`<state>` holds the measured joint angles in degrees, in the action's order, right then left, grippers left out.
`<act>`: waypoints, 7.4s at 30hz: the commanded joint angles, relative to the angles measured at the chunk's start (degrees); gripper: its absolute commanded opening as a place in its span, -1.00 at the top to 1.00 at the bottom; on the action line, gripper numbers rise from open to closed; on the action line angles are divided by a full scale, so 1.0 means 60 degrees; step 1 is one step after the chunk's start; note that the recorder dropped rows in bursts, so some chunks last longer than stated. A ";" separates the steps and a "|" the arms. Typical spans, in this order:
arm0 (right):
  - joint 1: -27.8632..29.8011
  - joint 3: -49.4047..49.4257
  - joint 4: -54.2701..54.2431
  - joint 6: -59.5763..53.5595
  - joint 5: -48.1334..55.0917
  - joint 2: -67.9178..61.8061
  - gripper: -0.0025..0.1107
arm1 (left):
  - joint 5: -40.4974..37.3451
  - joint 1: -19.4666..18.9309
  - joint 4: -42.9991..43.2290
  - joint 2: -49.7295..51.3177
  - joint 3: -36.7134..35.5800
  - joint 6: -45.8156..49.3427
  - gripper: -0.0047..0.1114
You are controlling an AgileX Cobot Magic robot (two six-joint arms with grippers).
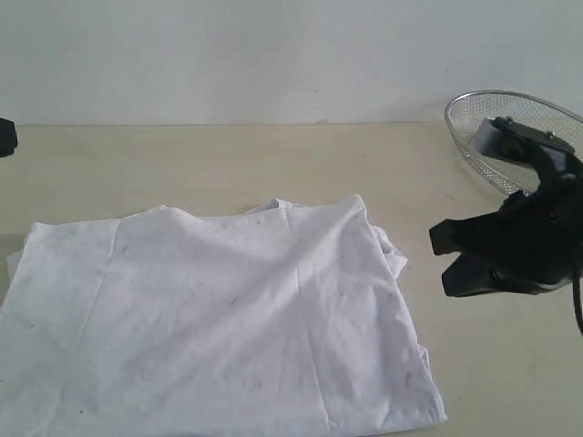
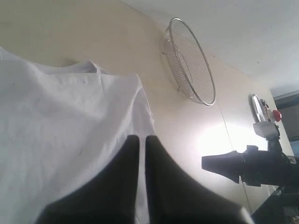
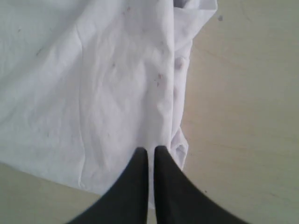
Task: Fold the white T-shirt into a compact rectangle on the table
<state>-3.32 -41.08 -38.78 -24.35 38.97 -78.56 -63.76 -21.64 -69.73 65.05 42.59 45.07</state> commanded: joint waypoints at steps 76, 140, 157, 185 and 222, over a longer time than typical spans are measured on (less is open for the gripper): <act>0.2905 -0.0702 -0.5089 -0.7515 0.3782 -0.4728 -0.04 | 0.1928 0.0025 0.1534 0.1052 -0.0783 0.0336 -0.02; 0.2253 -0.0783 -0.3690 -0.5645 0.1461 -0.5315 -0.04 | 0.2167 0.0025 0.1534 0.1052 -0.0783 0.0403 -0.02; 0.1699 -0.0783 -0.4936 -0.6570 0.2001 -0.6145 -0.04 | 0.2167 0.0025 0.1534 0.1052 -0.0783 0.0403 -0.02; 0.1045 -0.0783 -0.4100 -0.5983 0.1508 -0.4973 0.96 | 0.2142 0.0025 0.1559 0.1052 -0.0783 0.0404 -0.02; 0.3117 -0.0607 -0.2804 -0.4276 0.2202 -0.2648 0.96 | 0.1675 0.0025 0.1604 0.1630 -0.0783 0.0125 -0.02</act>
<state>14.94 -44.96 -55.47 -49.30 51.48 -94.98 -53.04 -21.64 -60.06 73.94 38.16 46.20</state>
